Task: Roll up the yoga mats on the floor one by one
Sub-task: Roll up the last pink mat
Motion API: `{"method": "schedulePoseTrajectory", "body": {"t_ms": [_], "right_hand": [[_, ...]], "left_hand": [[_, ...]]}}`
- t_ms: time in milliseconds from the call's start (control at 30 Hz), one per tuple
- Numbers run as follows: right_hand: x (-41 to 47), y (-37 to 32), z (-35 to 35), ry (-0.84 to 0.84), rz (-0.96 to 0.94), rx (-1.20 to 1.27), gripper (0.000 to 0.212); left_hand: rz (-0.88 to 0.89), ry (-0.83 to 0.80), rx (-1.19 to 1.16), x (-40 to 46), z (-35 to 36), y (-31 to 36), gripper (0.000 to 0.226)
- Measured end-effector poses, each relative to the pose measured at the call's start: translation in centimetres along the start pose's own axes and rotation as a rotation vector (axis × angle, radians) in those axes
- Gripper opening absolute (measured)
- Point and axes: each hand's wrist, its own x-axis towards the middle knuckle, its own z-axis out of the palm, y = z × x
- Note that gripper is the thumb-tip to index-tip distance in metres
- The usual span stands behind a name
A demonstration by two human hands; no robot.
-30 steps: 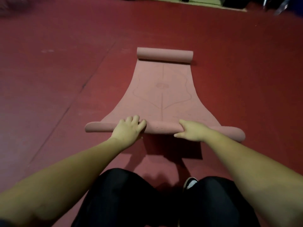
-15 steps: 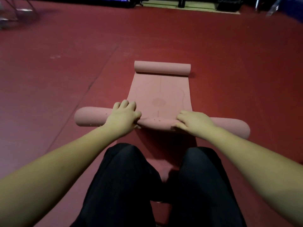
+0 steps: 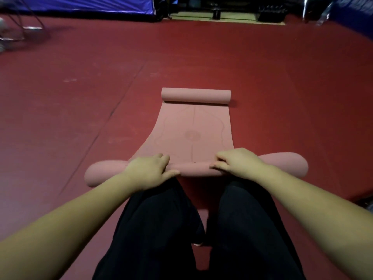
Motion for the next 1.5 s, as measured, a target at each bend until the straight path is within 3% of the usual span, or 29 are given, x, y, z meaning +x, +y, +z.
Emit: {"method": "schedulePoseTrajectory", "body": {"t_ms": [200,267,367,533,700,900,1000,1133,1200,1333,1500], "right_hand": [[-0.3,-0.8,-2.2,-0.139,0.006,0.145,0.039],[-0.5,-0.7,-2.1,-0.242,0.056,0.203,0.038],[-0.5,-0.7,-0.5,-0.329,0.102,0.220,0.043],[-0.7,-1.5,0.6,-0.288,0.110,0.224,0.048],[-2.2,-2.4,1.7,-0.065,0.103,0.104,0.052],[-5.2,0.1,3.4,0.368,0.164,-0.104,0.046],[-6.4,0.5,4.2,0.472,0.166,-0.118,0.049],[-5.4,1.0,2.7,0.252,0.301,0.074,0.050],[-4.5,1.3,0.9,0.089,0.347,0.203,0.048],[-3.0,1.0,0.2,-0.230,0.356,0.180,0.046],[-1.8,0.7,2.2,-0.195,0.372,0.088,0.046]], "left_hand": [[-0.121,0.001,0.043,-0.1,-1.8,1.0,0.047],[-0.085,-0.115,0.129,-0.2,-1.7,1.3,0.041],[-0.032,-0.277,0.235,-0.6,-0.2,2.0,0.056],[-0.043,-0.085,0.406,-1.3,2.5,2.4,0.045],[-0.174,-0.098,0.331,-1.5,3.9,2.2,0.049],[-0.213,-0.018,0.188,-1.7,3.8,2.2,0.050],[-0.204,-0.006,0.192,-1.7,3.8,2.4,0.048],[-0.229,0.013,0.091,-1.0,2.2,1.8,0.044],[-0.244,-0.075,0.047,-0.2,1.3,1.2,0.048],[-0.317,-0.201,0.009,0.4,1.6,1.8,0.047],[-0.419,0.001,0.074,-0.3,3.3,2.7,0.044]]}}
